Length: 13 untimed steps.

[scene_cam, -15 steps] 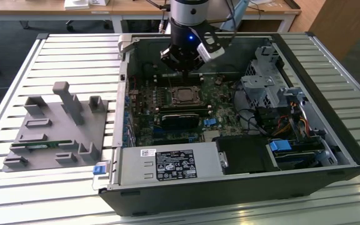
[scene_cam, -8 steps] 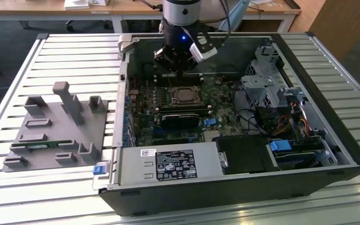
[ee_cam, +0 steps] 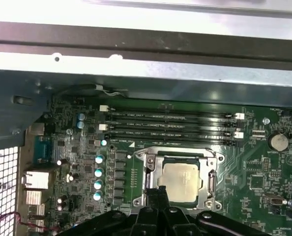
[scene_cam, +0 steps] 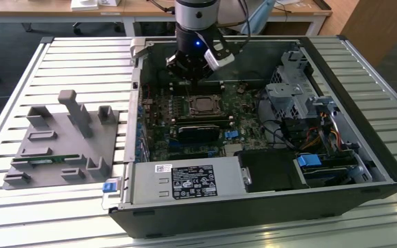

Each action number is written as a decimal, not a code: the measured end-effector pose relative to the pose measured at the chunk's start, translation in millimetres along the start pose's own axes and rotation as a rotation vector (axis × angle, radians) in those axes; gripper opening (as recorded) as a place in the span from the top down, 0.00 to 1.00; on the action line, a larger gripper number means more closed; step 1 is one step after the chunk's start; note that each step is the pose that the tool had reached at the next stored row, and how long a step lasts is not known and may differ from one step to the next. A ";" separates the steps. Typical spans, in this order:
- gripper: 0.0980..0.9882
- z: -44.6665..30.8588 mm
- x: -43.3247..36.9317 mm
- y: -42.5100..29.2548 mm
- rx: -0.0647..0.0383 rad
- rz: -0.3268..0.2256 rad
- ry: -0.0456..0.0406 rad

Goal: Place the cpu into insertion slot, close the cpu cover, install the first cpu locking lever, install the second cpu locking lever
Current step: 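Install the first cpu locking lever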

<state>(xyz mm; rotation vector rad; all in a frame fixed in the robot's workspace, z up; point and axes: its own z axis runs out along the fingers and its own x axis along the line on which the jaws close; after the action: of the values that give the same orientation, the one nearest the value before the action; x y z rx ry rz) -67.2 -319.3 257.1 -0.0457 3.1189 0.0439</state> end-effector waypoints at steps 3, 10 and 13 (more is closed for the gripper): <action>0.99 0.9 3.5 1.0 0.000 0.015 -0.0005; 0.99 1.6 10.1 1.4 0.000 0.016 -0.0005; 0.99 1.9 12.7 1.4 0.000 0.016 -0.0004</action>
<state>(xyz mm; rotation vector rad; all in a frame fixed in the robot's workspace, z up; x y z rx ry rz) -79.9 -318.2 255.0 -0.0212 3.1190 0.0435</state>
